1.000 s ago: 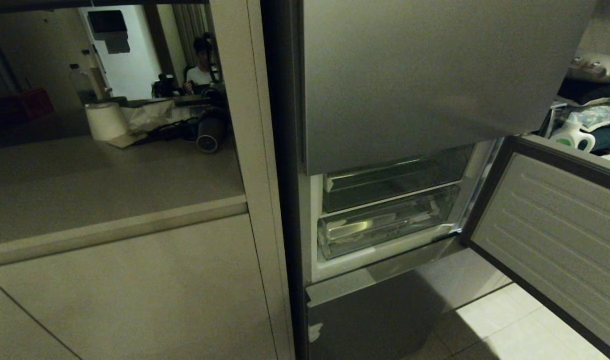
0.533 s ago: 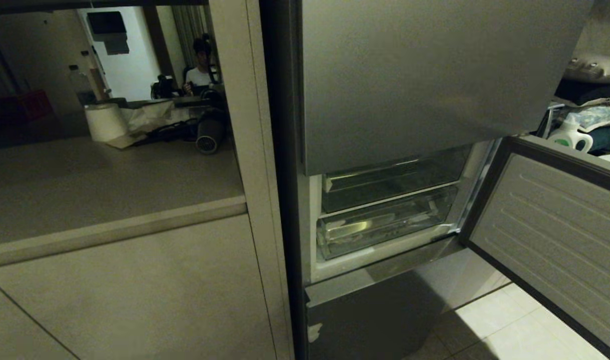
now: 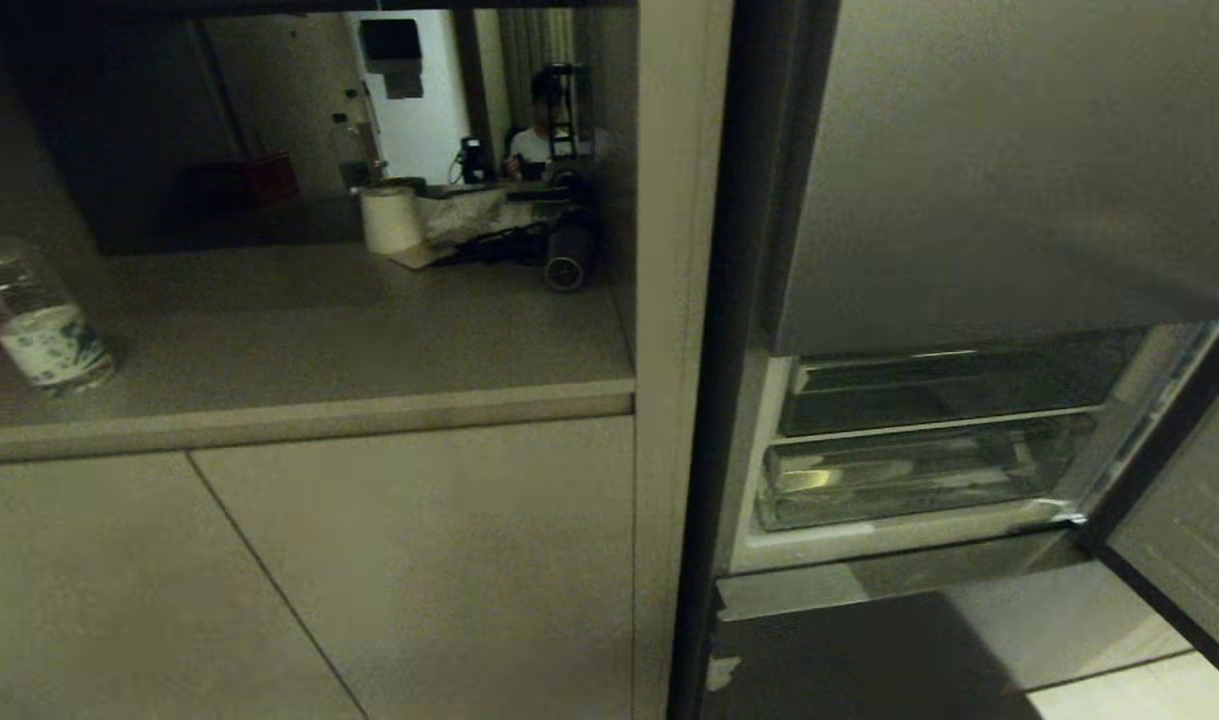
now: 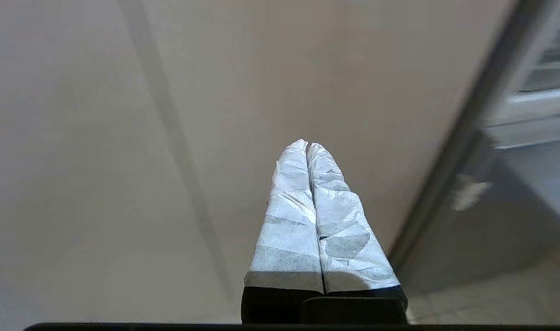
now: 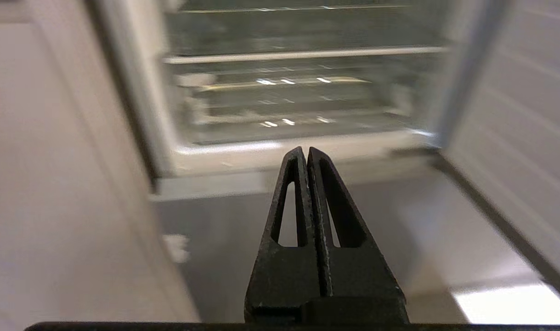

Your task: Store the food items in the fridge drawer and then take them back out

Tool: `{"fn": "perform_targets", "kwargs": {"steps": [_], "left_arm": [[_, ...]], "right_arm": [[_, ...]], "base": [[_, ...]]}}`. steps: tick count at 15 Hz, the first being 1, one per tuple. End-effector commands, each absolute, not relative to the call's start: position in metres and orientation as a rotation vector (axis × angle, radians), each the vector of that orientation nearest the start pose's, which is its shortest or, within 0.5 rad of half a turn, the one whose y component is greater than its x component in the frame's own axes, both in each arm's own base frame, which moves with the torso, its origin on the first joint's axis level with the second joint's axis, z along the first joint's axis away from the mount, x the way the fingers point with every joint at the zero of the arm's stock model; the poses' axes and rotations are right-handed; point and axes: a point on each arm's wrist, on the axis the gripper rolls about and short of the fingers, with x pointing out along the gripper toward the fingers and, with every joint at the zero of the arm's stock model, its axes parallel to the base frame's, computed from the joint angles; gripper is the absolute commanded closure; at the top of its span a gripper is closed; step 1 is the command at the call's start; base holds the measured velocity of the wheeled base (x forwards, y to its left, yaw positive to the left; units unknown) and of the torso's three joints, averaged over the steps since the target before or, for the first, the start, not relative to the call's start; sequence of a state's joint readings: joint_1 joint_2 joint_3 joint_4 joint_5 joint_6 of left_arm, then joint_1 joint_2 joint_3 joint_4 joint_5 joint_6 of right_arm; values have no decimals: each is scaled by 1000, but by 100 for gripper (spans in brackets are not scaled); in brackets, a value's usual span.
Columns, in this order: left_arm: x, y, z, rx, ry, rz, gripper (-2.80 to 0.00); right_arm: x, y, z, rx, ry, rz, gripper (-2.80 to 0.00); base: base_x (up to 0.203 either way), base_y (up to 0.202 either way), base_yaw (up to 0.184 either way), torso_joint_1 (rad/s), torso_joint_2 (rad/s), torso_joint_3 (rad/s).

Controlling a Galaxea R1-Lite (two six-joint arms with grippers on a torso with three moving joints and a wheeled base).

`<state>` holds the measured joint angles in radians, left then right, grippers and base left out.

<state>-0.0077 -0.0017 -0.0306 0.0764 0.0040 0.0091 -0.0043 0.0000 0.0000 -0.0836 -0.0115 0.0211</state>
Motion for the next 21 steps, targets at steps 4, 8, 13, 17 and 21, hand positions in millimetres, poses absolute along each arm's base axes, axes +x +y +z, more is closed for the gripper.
{"fn": "perform_targets", "kwargs": {"steps": [4, 8, 13, 17, 21], "left_arm": [[-25, 0, 76, 5, 46, -3, 0], [-25, 0, 76, 5, 46, -3, 0], [-25, 0, 76, 3, 46, -3, 0], [-25, 0, 76, 3, 46, -3, 0], [-25, 0, 76, 5, 46, -3, 0]], "right_arm": [[-21, 0, 76, 23, -57, -15, 0], [-21, 0, 76, 23, -57, -16, 0], [-21, 0, 76, 23, -57, -15, 0], [-21, 0, 76, 23, -57, -16, 0], [-21, 0, 76, 23, -57, -16, 0]], "base": [[1, -8, 165, 3, -1, 1], [0, -1, 19, -58, 126, 71], [0, 0, 0, -134, 315, 170], [0, 0, 0, -142, 314, 173], [0, 0, 0, -142, 339, 187]]}}
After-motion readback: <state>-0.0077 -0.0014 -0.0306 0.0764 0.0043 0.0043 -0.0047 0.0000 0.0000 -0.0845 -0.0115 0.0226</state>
